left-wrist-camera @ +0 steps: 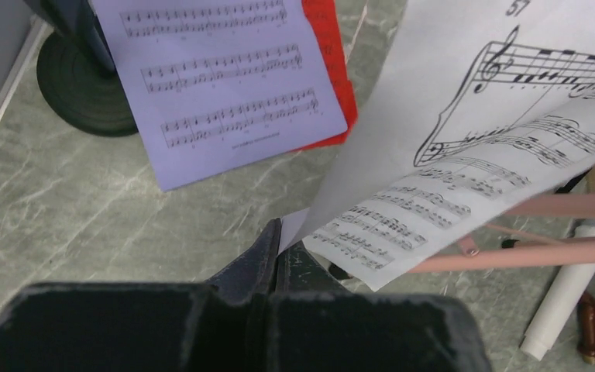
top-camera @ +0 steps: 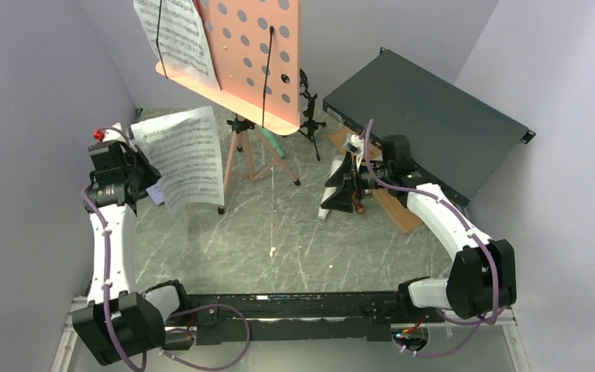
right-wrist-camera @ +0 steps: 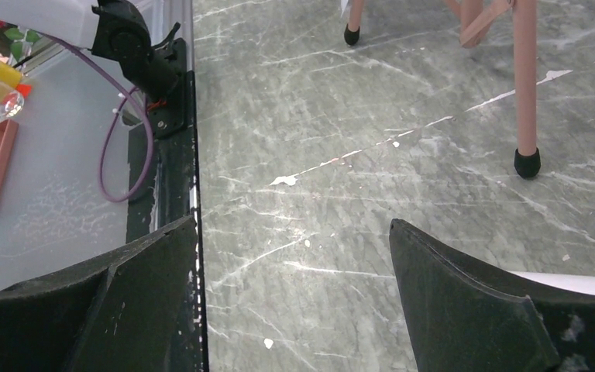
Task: Pack up the instrument practice props
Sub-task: Place the sheet music at the center of the board.
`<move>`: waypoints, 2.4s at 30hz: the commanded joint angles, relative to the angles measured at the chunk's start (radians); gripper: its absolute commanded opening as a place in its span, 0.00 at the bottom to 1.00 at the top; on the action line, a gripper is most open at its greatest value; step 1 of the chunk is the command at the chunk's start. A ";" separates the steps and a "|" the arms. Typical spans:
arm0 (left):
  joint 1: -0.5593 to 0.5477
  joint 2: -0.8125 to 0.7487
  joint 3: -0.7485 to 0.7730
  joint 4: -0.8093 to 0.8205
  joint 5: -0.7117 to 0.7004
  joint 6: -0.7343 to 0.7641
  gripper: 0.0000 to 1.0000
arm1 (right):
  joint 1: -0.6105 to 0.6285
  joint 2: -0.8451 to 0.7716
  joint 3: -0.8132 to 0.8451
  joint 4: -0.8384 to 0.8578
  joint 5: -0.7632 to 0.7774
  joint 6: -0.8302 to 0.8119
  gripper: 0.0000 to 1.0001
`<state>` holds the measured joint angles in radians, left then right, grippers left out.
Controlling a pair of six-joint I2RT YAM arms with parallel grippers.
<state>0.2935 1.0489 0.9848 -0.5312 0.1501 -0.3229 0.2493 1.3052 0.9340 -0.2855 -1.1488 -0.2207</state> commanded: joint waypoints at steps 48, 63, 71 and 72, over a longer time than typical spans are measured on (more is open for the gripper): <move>0.038 0.772 0.558 -0.283 0.059 0.126 0.02 | -0.007 -0.019 0.032 0.002 -0.009 -0.035 0.97; 0.029 0.805 0.557 -0.284 -0.147 0.129 0.14 | -0.005 -0.017 0.032 0.002 -0.012 -0.036 0.98; 0.011 0.844 0.611 -0.301 -0.206 0.165 0.28 | -0.006 -0.016 0.034 -0.003 -0.013 -0.041 0.98; 0.007 0.835 0.605 -0.296 -0.221 0.165 0.29 | -0.005 -0.015 0.035 -0.005 -0.013 -0.042 0.98</move>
<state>0.3031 1.8507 1.5906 -0.7753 -0.0196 -0.1734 0.2493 1.3052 0.9360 -0.2913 -1.1362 -0.2352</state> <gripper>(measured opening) 0.269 0.978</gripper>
